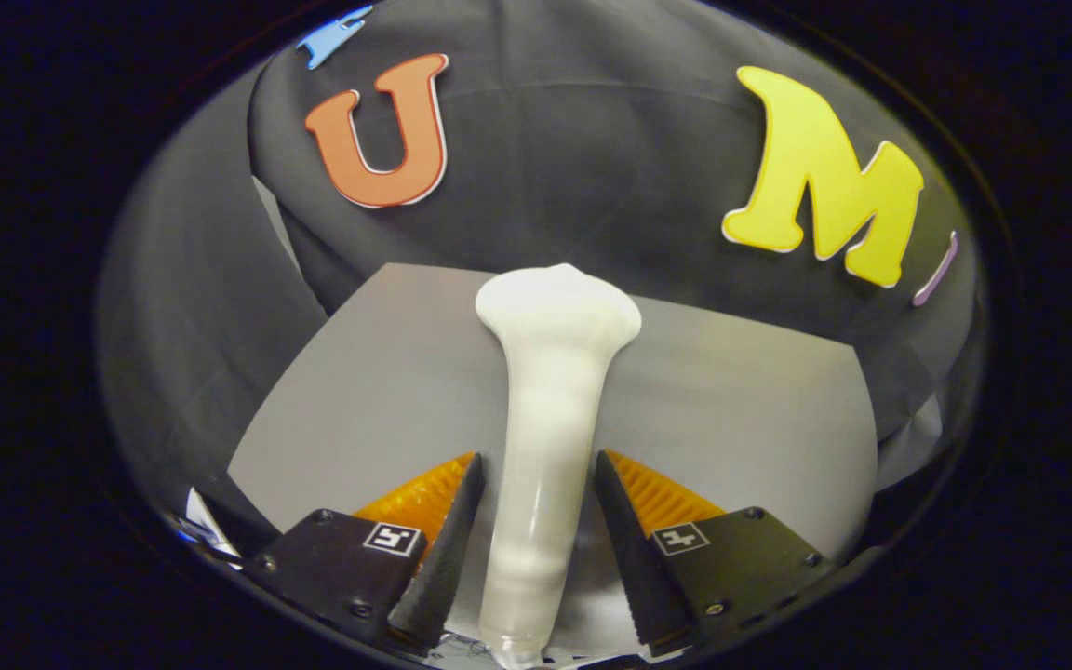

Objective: Iron the clothes twice with a garment steamer, once on the left side and once on the right side.

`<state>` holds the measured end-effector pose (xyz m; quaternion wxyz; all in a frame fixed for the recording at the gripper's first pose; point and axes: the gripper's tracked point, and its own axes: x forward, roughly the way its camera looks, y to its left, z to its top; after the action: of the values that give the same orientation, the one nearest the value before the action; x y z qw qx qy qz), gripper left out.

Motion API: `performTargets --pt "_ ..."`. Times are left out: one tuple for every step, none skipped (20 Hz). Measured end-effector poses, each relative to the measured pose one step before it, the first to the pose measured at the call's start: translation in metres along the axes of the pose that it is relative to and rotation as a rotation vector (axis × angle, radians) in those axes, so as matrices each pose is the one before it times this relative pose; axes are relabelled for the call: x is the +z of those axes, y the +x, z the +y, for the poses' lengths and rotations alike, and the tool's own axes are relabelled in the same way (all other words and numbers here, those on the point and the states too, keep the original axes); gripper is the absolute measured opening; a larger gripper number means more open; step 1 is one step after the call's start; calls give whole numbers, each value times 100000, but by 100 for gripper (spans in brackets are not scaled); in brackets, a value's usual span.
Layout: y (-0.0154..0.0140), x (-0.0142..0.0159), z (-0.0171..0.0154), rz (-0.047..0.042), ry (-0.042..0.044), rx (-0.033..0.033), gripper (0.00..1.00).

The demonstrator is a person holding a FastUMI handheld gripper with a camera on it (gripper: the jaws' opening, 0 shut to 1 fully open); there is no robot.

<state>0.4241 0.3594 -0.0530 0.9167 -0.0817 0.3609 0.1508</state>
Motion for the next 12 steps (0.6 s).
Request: performTargets --pt "113 -267 -487 231 -539 -2102 74" --pt "-16 46 154 649 597 -411 65" --pt "81 -229 75 1146 899 -255 63" --pt "-81 -97 -27 730 703 -846 61" --pt "44 106 70 885 -248 -807 60" --pt "17 65 361 961 -578 881 58" --pt "-211 80 109 413 -3 -348 57" --pt "54 -80 145 372 476 271 51" --pt "47 -6 -147 185 385 406 45" --pt "-17 -124 0 71 952 873 42" --pt "-62 80 -11 -132 1852 1216 41" --pt "-150 -79 50 25 759 1419 39"
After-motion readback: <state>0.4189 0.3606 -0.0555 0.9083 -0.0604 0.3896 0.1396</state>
